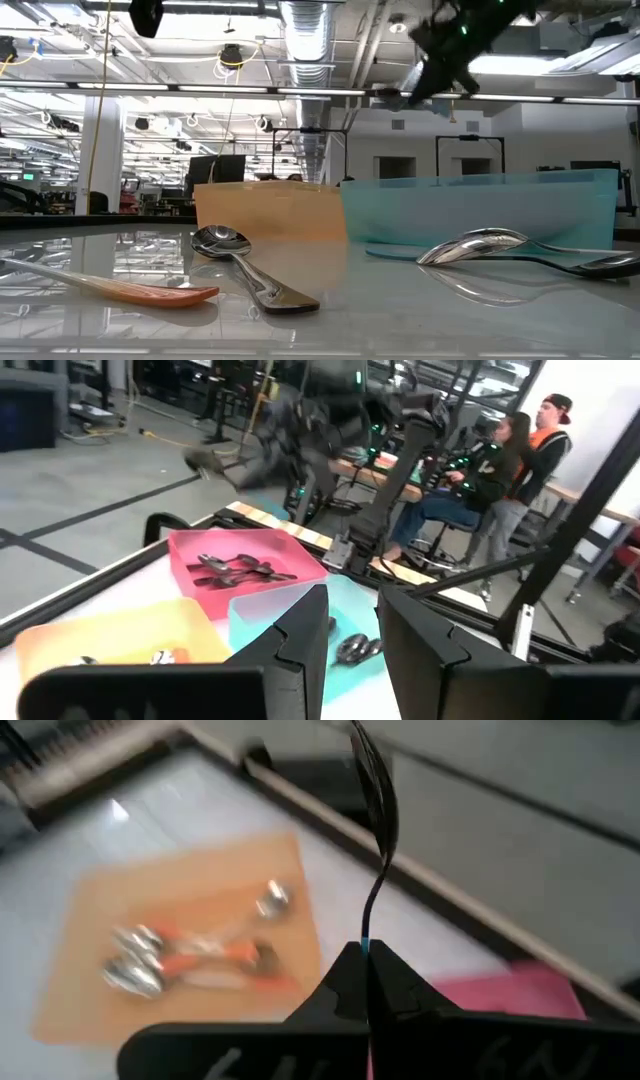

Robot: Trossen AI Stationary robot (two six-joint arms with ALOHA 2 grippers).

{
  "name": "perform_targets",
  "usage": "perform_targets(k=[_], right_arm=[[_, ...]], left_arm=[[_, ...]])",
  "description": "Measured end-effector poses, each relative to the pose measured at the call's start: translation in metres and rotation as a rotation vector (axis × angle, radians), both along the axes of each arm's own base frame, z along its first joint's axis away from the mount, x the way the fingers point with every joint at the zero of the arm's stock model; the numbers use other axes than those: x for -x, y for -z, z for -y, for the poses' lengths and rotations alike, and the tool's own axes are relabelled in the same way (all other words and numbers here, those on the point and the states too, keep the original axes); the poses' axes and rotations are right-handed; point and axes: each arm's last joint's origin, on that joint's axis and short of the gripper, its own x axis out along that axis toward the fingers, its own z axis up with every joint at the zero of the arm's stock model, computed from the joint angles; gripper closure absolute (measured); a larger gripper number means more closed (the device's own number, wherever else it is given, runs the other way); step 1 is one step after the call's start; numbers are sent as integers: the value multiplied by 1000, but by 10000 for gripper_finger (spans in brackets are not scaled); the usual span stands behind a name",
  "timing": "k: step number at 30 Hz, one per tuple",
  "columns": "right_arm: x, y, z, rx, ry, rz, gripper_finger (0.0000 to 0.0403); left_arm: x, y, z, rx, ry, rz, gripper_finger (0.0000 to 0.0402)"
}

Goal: Sort silverware by color (type)
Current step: Put the blue spoon into the blue bin

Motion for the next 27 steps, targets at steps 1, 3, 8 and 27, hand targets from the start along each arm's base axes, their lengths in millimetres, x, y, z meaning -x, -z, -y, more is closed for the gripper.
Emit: perform_targets(k=[1,3,8,27], right_arm=[[2,9,1,-14,9,-23,402],[6,25,4,-37,33,-54,402],[20,59,9,-107,67,-102,402],[25,44,-71,-183,-198,105,401]], left_arm=[[0,0,0,0,-10,0,326],[0,0,-1,-3,-40,1,326],[1,0,-3,-11,-112,1,326],[2,0,-5,-30,-174,-3,326]])
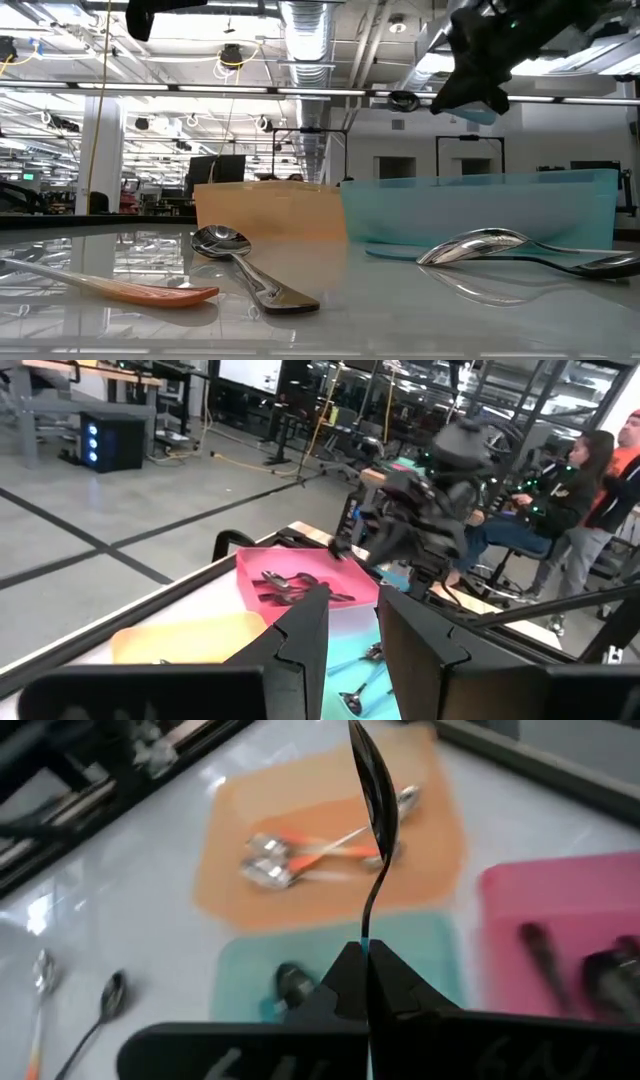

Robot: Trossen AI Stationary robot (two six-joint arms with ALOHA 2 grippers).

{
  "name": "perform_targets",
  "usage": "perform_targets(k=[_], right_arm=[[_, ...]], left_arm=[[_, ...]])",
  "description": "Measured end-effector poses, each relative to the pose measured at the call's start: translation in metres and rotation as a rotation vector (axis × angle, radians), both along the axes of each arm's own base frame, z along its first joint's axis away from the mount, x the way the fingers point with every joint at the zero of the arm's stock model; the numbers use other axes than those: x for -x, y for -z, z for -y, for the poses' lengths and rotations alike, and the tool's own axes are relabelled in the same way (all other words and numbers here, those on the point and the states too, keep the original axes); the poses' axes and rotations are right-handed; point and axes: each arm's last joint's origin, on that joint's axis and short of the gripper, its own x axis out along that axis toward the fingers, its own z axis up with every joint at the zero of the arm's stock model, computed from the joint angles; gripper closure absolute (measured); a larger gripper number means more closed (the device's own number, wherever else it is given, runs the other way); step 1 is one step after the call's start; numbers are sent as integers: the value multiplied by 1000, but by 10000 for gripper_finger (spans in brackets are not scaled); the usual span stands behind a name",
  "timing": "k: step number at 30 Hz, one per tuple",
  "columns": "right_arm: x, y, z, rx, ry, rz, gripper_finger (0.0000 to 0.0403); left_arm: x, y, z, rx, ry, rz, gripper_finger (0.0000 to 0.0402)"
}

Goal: Sort silverware by color (type)
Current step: Put the blue spoon into the blue bin

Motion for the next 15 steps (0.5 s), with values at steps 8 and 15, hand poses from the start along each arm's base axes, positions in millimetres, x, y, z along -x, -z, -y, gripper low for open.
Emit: perform_targets(k=[8,15], right_arm=[[4,15,-47,-32,76,-73,401],[9,35,-59,-74,126,-100,401]], left_arm=[[0,0,0,15,15,6,326],[0,0,0,14,16,5,326]])
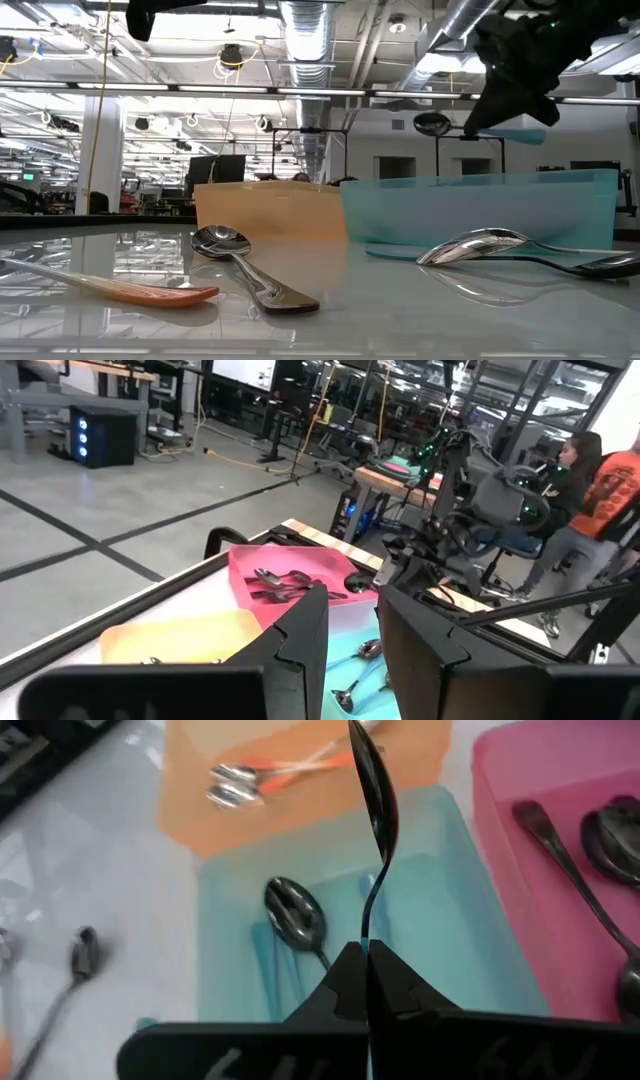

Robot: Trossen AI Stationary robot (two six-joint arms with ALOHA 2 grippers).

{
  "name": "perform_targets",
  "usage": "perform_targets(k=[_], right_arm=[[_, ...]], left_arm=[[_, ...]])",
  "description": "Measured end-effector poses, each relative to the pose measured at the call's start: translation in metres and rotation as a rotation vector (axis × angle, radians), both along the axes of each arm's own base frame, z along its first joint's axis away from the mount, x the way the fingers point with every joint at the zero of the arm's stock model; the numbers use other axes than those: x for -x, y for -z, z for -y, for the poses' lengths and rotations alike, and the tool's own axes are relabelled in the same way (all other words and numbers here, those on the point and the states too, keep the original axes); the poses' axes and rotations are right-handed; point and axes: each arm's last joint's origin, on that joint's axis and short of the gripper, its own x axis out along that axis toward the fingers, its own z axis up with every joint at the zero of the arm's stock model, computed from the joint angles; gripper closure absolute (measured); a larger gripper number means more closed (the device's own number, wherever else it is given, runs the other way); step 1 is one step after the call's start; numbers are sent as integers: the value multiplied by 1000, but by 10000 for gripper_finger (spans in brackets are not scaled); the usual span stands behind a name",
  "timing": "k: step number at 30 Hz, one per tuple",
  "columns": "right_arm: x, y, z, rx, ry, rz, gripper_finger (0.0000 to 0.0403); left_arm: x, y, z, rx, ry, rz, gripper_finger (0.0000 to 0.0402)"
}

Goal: Sort silverware by color (type)
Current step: Put the blue spoon into the blue bin

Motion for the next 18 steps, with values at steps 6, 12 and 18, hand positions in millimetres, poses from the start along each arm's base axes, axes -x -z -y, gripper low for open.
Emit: perform_targets(k=[6,12,18], right_arm=[[-9,17,-1,0,4,-83,401],[-26,46,-7,-59,-58,-216,401],[-41,64,-10,-96,-86,-239,401]], left_arm=[[0,0,0,-3,0,-4,326],[0,1,0,-4,1,-9,326],[0,2,0,-3,1,-23,326]])
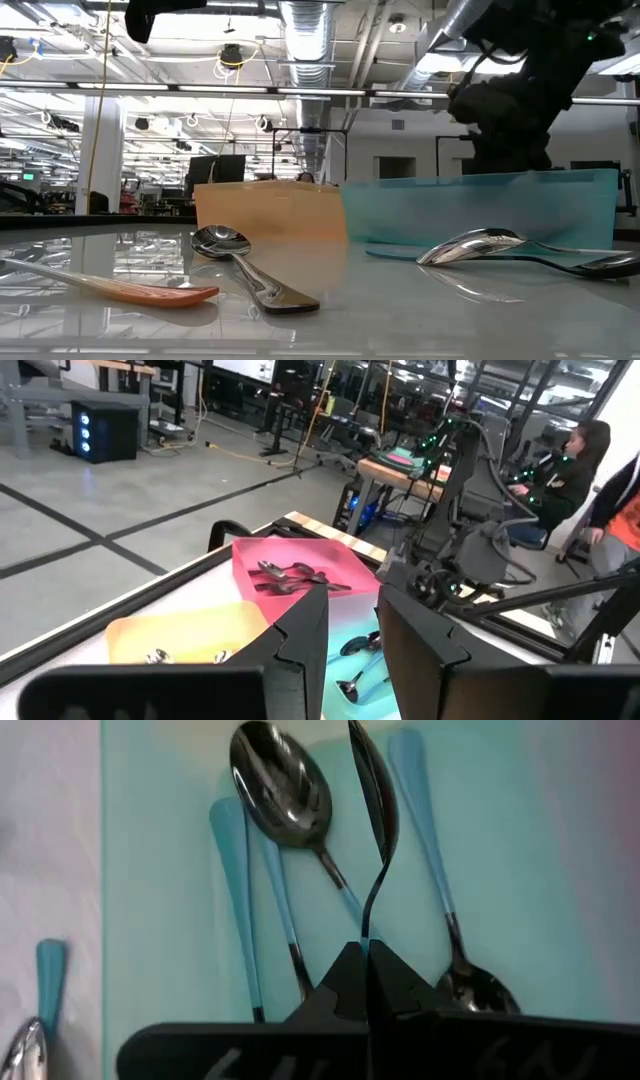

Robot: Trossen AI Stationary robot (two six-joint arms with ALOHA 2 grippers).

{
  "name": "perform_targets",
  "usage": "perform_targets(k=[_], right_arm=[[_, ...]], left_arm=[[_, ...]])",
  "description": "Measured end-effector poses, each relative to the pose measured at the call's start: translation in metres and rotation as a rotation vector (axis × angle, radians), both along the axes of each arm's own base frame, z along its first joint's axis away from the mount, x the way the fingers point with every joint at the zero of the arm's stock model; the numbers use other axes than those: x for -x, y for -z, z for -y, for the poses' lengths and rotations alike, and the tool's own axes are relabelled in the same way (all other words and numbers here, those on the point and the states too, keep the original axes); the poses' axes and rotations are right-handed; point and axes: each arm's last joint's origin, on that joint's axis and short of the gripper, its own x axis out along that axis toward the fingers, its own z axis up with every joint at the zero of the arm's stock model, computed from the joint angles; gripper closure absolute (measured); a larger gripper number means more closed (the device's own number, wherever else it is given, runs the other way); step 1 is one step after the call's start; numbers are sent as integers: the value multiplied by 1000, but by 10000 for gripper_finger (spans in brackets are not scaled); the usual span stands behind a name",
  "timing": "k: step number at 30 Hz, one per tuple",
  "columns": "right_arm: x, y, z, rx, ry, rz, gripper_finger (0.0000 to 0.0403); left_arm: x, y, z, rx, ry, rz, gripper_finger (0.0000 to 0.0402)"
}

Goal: Sort silverware by color (type)
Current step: Put the blue spoon into the blue bin, then put the orange spoon into the orange bin

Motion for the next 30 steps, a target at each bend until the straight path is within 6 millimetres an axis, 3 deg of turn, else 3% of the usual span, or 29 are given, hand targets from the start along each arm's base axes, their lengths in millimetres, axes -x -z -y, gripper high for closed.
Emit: perform_targets(k=[8,17,24,30], right_arm=[[0,3,-1,-21,4,-22,398],[3,-5,0,-31,-4,13,351],[8,-20,3,-32,-14,77,304],[16,-50,9,-67,-48,203,276]], left_arm=[[0,0,0,1,0,-1,326],[0,1,0,0,0,-5,326],[1,7,0,19,-3,-60,326],[1,13,2,42,59,-122,326]])
